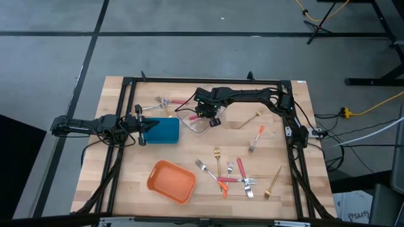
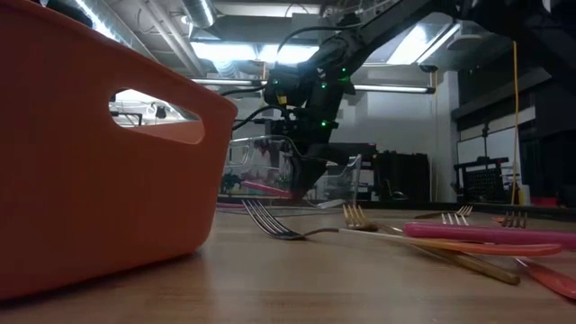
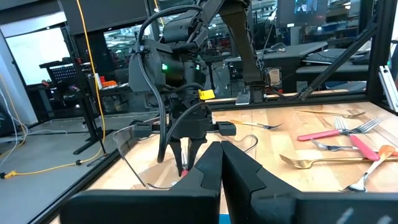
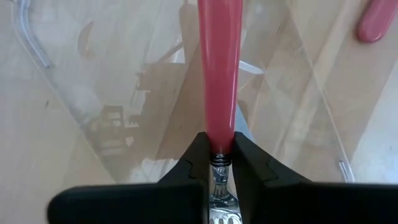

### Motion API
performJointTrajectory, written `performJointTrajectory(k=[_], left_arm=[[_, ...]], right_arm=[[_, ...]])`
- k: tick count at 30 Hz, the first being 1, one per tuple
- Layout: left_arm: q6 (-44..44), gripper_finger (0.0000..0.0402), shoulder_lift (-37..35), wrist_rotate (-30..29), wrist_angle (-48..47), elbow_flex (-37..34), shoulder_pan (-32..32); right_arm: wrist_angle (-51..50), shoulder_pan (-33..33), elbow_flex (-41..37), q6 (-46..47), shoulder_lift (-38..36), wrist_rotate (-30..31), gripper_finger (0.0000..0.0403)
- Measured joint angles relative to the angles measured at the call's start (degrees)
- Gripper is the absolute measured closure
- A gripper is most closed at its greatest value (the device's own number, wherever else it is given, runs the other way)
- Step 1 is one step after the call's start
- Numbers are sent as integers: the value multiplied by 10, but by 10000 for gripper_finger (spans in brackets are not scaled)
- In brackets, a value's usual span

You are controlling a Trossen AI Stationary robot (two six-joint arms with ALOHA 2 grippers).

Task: Sort silverware by color (type)
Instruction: Put the pink fork into the transparent bin, then put the gold fork into the orange bin

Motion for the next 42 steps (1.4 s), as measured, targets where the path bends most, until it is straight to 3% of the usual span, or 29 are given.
performJointTrajectory(k=[12,30,42], left_arm=[[0,401,0,1,0,0,0],[0,401,0,1,0,0,0],[0,401,0,1,0,0,0]], right_arm=[[5,0,0,0,1,2,299],[-13,5,-2,-1,-5,8,297],[-61,41,-3,1,-114,66,297]])
